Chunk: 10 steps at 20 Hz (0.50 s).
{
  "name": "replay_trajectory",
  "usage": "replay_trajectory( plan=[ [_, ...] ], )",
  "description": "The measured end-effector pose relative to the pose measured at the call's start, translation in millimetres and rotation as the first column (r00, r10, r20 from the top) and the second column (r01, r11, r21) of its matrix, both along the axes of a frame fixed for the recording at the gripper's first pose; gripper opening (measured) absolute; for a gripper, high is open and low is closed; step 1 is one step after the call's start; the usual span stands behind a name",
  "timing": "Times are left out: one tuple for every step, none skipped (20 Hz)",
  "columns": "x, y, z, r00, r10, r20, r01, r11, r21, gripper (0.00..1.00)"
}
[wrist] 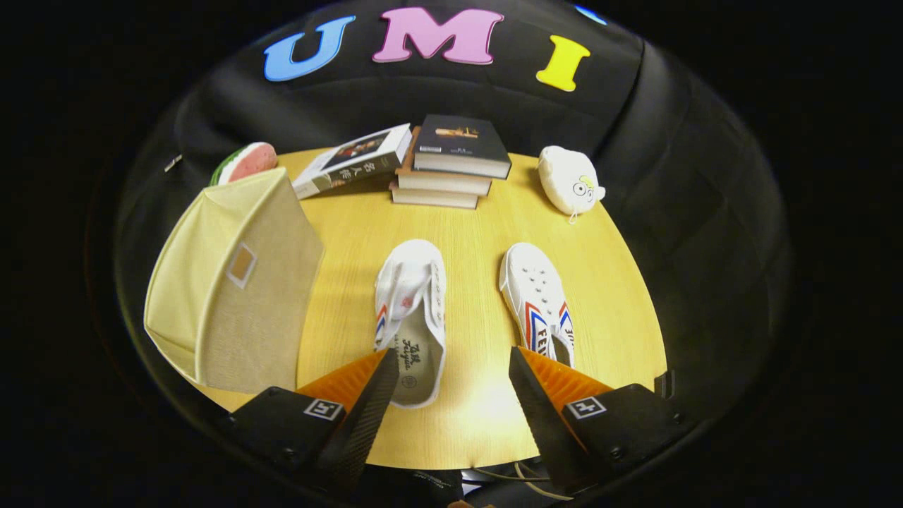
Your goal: Open the storage box then place both shoes into the box .Put the left shoe in first, then the right shoe, with the right side of both shoes facing outward in a uniform manner.
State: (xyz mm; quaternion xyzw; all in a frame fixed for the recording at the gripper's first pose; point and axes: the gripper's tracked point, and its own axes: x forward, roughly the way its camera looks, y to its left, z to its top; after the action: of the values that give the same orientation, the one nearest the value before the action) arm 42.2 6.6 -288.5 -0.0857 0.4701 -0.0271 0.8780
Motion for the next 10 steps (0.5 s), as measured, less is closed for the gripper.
replay_trajectory(
  plan=[
    [2.1, -2.4, -11.1, 1.000, 0.008, -0.029, -0.008, 1.000, -0.011, 0.99],
    [4.2, -4.0, -21.3, 0.999, 0.010, -0.049, -0.011, 1.000, -0.011, 0.99],
    [8.8, -4.3, -29.3, 0.998, 0.012, -0.056, -0.012, 1.000, -0.011, 0.99],
    [16.1, -5.9, -36.1, 0.998, 0.018, -0.059, -0.019, 1.000, -0.019, 0.99],
    [23.9, -8.1, -41.5, 0.998, 0.026, -0.059, -0.028, 0.999, -0.031, 0.99],
    [31.1, -9.2, -47.4, 0.997, 0.035, -0.061, -0.038, 0.999, -0.038, 0.99],
    [37.8, -8.9, -52.8, 0.997, 0.043, -0.065, -0.045, 0.998, -0.037, 0.99],
    [46.2, -9.9, -58.8, 0.997, 0.045, -0.064, -0.047, 0.998, -0.039, 0.99],
    [52.5, -10.2, -65.7, 0.997, 0.045, -0.067, -0.047, 0.998, -0.032, 0.99],
    [58.4, -8.9, -70.8, 0.997, 0.038, -0.072, -0.039, 0.999, -0.016, 0.96]
  ],
)
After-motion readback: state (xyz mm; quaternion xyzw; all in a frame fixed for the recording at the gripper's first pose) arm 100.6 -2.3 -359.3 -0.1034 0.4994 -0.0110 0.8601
